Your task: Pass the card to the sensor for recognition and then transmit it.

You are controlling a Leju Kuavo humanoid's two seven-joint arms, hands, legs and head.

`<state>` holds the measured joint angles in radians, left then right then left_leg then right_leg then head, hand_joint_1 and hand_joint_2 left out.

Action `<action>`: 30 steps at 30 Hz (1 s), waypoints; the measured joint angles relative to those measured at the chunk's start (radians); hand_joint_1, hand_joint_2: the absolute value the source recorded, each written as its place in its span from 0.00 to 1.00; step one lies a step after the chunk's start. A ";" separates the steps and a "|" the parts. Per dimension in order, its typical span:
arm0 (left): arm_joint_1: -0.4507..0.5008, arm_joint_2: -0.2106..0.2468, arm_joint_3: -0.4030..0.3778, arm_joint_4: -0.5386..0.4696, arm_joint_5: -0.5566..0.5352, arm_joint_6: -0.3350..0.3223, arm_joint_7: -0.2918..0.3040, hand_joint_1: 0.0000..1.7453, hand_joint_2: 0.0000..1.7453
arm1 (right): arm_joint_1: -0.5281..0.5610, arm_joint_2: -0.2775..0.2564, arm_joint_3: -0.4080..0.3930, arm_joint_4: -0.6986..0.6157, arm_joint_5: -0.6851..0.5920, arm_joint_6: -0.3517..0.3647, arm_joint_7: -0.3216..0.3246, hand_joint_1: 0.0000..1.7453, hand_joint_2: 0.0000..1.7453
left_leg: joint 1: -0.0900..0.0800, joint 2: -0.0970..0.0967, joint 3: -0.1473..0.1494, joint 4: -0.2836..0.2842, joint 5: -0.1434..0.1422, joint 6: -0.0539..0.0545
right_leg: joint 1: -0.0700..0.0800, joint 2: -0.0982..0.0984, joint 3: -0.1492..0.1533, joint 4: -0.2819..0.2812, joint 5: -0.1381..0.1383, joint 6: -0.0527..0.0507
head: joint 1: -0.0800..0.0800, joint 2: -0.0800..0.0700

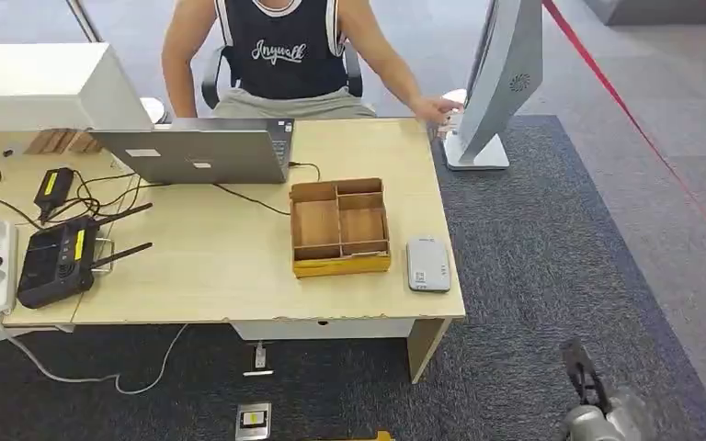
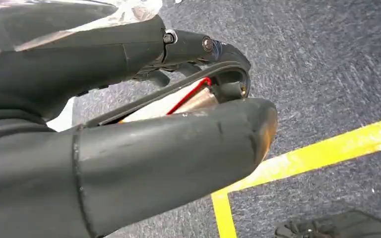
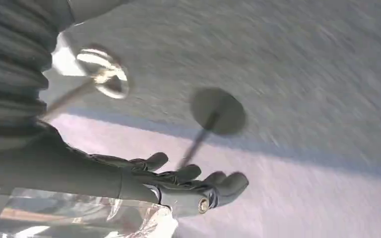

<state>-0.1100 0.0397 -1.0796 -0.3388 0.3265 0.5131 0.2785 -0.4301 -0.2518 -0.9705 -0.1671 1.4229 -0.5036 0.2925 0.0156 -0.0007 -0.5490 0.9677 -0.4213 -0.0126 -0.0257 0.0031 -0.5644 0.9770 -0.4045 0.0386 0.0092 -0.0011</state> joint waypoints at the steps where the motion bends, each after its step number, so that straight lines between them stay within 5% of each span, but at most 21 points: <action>1: 0.000 -0.001 -0.003 0.000 -0.001 -0.001 0.000 0.00 0.00 | -0.018 -0.015 0.000 -0.008 -0.010 -0.006 -0.014 0.00 1.00 | 0.000 0.000 0.000 0.000 0.000 0.000 | 0.000 0.000 0.000 0.000 0.000 0.000 | 0.000 0.000; 6: -0.003 0.000 -0.024 -0.006 -0.017 -0.002 -0.002 0.00 0.00 | -0.085 -0.079 0.010 -0.066 -0.138 0.025 -0.033 0.00 1.00 | -0.002 -0.001 0.000 0.000 0.001 0.001 | -0.002 -0.002 0.000 0.000 0.000 0.000 | -0.001 0.000; 12: -0.006 0.004 -0.050 -0.009 -0.025 -0.014 -0.002 0.00 0.00 | 0.009 -0.171 0.237 -0.308 -0.731 0.064 0.214 0.00 1.00 | -0.006 -0.006 -0.003 0.000 0.000 0.002 | -0.006 -0.006 0.000 0.002 -0.001 0.002 | 0.004 0.000; 15: -0.009 0.010 -0.058 -0.013 -0.027 -0.019 -0.002 0.00 0.00 | 0.033 -0.220 0.391 -0.431 -0.864 0.025 0.261 0.00 1.00 | -0.008 0.002 -0.002 -0.001 -0.002 0.003 | -0.008 0.002 -0.002 0.002 0.000 0.002 | 0.001 0.000; 26: -0.018 0.020 -0.090 -0.031 -0.038 -0.008 -0.012 0.00 0.00 | -0.036 -0.302 0.927 -0.875 -0.882 0.037 0.299 0.00 1.00 | -0.006 -0.003 -0.005 -0.001 0.004 0.003 | -0.007 0.000 -0.003 0.003 0.002 0.005 | 0.000 0.000; 30: -0.019 0.022 -0.101 -0.033 -0.056 0.003 -0.028 0.00 0.00 | -0.141 -0.295 1.092 -0.938 -0.840 0.063 0.211 0.00 1.00 | -0.006 -0.002 -0.006 -0.001 0.005 0.003 | -0.006 -0.001 -0.004 0.004 0.003 0.004 | 0.001 0.000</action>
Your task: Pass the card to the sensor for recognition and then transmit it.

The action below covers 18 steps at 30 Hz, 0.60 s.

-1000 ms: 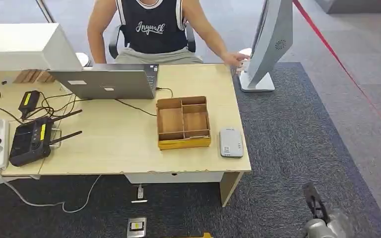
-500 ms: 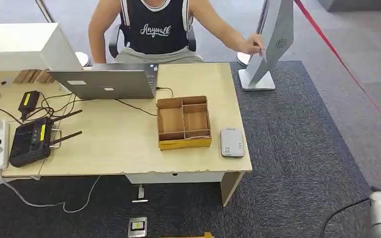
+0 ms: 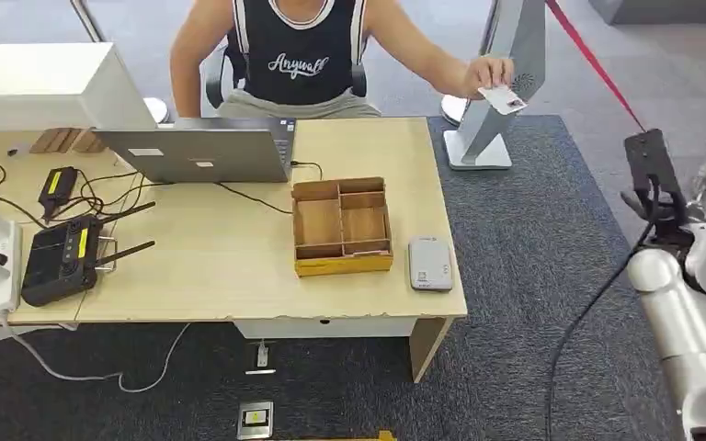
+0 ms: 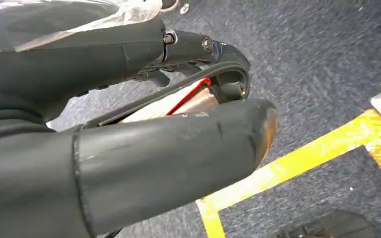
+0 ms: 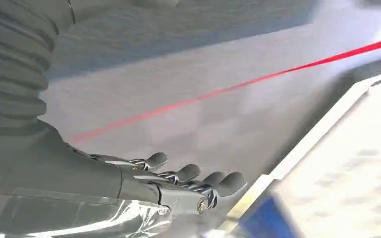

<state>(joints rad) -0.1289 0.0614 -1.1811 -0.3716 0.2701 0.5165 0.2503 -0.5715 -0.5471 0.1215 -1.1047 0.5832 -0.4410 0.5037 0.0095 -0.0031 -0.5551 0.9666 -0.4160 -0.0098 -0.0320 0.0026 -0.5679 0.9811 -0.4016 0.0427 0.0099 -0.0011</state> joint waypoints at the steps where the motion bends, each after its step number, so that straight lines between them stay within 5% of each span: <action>1: -0.001 0.000 -0.003 0.000 -0.003 0.001 -0.004 0.00 0.00 | -0.032 0.007 0.041 0.000 0.008 0.003 -0.027 0.00 1.00 | 0.000 0.000 0.000 0.000 0.000 0.000 | 0.000 0.000 0.000 0.000 0.000 0.000 | 0.000 0.000; 7: 0.000 0.001 -0.013 0.000 -0.009 0.001 -0.016 0.00 0.00 | -0.136 0.033 0.209 0.005 0.020 0.002 -0.076 0.00 1.00 | 0.000 -0.005 0.000 0.000 0.002 0.000 | 0.000 -0.005 -0.001 0.000 0.000 0.000 | 0.000 0.000; 18: 0.000 0.003 -0.027 0.000 -0.015 -0.001 -0.023 0.00 0.00 | -0.205 0.054 0.357 0.034 0.020 0.002 -0.128 0.00 1.00 | 0.000 -0.003 -0.004 0.000 0.001 0.001 | 0.000 -0.005 -0.004 -0.001 0.000 0.000 | 0.000 0.000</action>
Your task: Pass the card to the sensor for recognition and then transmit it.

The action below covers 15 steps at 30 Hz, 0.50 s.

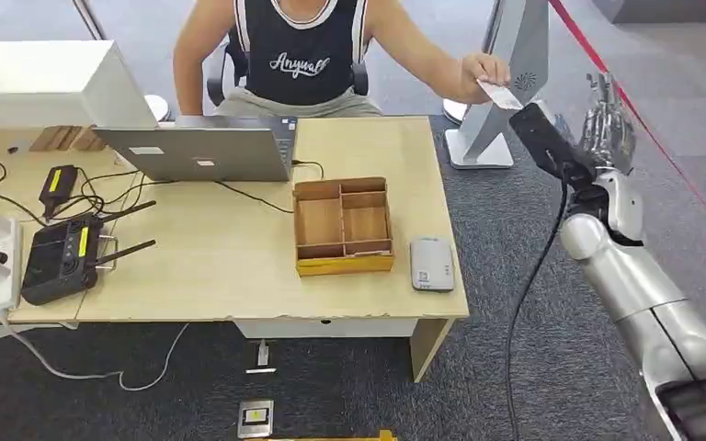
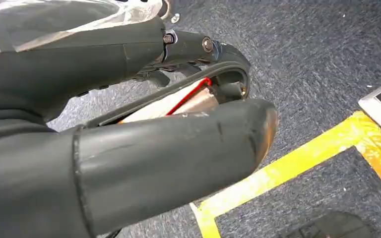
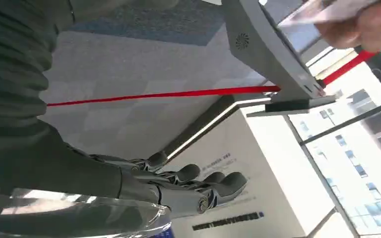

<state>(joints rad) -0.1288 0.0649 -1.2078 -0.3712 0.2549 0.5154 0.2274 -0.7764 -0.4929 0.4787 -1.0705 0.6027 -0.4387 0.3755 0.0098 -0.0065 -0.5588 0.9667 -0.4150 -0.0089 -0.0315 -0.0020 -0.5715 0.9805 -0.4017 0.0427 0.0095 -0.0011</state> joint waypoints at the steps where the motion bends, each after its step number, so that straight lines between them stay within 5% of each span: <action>1: 0.000 0.000 -0.001 0.000 -0.003 0.000 -0.002 0.00 0.00 | -0.015 0.011 0.014 0.019 0.002 -0.004 -0.020 0.00 1.00 | 0.000 0.001 0.000 0.000 0.000 0.000 | 0.000 0.000 0.000 0.000 0.000 0.000 | 0.000 0.000; 15: -0.002 0.009 -0.027 0.000 -0.058 -0.007 0.000 0.00 0.00 | -0.149 0.160 0.146 0.282 0.064 -0.069 -0.114 0.00 1.00 | 0.002 0.000 -0.001 0.000 0.001 -0.001 | 0.002 0.000 -0.002 0.000 0.001 -0.001 | 0.000 0.000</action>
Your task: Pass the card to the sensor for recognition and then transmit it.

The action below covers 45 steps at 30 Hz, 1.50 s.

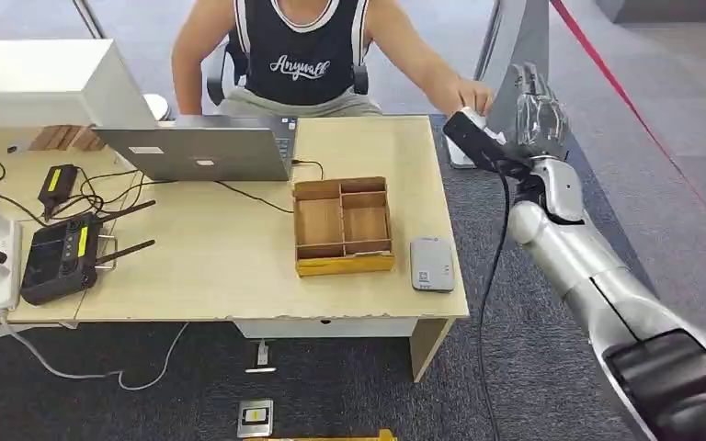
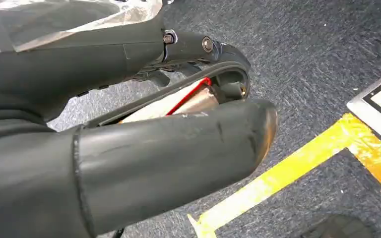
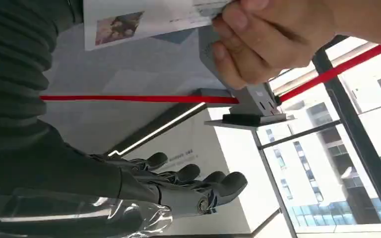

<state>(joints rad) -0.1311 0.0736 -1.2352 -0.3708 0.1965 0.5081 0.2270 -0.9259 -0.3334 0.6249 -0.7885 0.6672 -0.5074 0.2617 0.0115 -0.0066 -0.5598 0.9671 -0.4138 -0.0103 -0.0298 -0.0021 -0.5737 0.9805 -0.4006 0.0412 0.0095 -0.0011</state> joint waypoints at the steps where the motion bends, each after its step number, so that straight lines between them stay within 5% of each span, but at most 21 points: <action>1: 0.000 0.001 -0.001 0.000 -0.001 -0.003 0.003 0.00 0.00 | -0.003 0.007 0.004 0.011 0.001 -0.004 -0.005 0.00 1.00 | 0.000 0.000 0.000 0.000 0.000 0.000 | 0.000 0.000 0.000 0.000 0.000 0.000 | 0.000 0.000; 12: 0.001 0.008 -0.016 -0.006 -0.018 -0.003 0.006 0.00 0.00 | -0.030 0.044 0.028 0.106 0.016 -0.023 -0.033 0.01 1.00 | 0.000 0.001 0.000 0.000 0.000 0.000 | 0.000 0.000 -0.001 0.000 0.000 0.000 | 0.000 0.000; 13: 0.001 0.008 -0.017 -0.006 -0.019 -0.003 0.006 0.00 0.00 | -0.030 0.046 0.029 0.111 0.017 -0.023 -0.034 0.67 1.00 | 0.000 0.000 0.000 0.000 0.000 0.000 | 0.000 0.000 -0.001 0.000 0.000 0.000 | 0.000 0.000; 14: 0.001 0.009 -0.017 -0.008 -0.019 -0.003 0.006 0.00 0.00 | -0.030 0.048 0.029 0.115 0.016 -0.024 -0.034 0.93 1.00 | 0.000 0.000 0.000 0.000 0.000 0.000 | 0.000 0.000 -0.001 0.000 0.000 0.000 | 0.000 0.000; 15: 0.001 0.009 -0.017 -0.008 -0.019 -0.003 0.006 0.00 0.00 | -0.031 0.049 0.031 0.120 0.016 -0.024 -0.035 1.00 1.00 | 0.000 0.000 0.000 0.000 0.000 0.000 | 0.000 0.000 -0.001 0.000 0.000 0.000 | 0.000 0.000; 45: 0.003 0.010 -0.022 -0.009 -0.035 0.004 0.003 0.00 0.00 | -0.032 0.071 0.035 0.169 -0.005 -0.018 -0.052 1.00 1.00 | 0.000 0.001 0.000 0.000 0.000 0.000 | 0.000 0.000 -0.001 0.000 0.000 0.000 | 0.000 0.000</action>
<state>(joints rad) -0.1285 0.0832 -1.2570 -0.3800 0.1617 0.5123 0.2297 -0.9577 -0.2621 0.6603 -0.6195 0.6622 -0.5257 0.2098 0.0115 -0.0060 -0.5599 0.9673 -0.4138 -0.0103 -0.0298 -0.0020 -0.5747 0.9803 -0.4005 0.0412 0.0095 -0.0011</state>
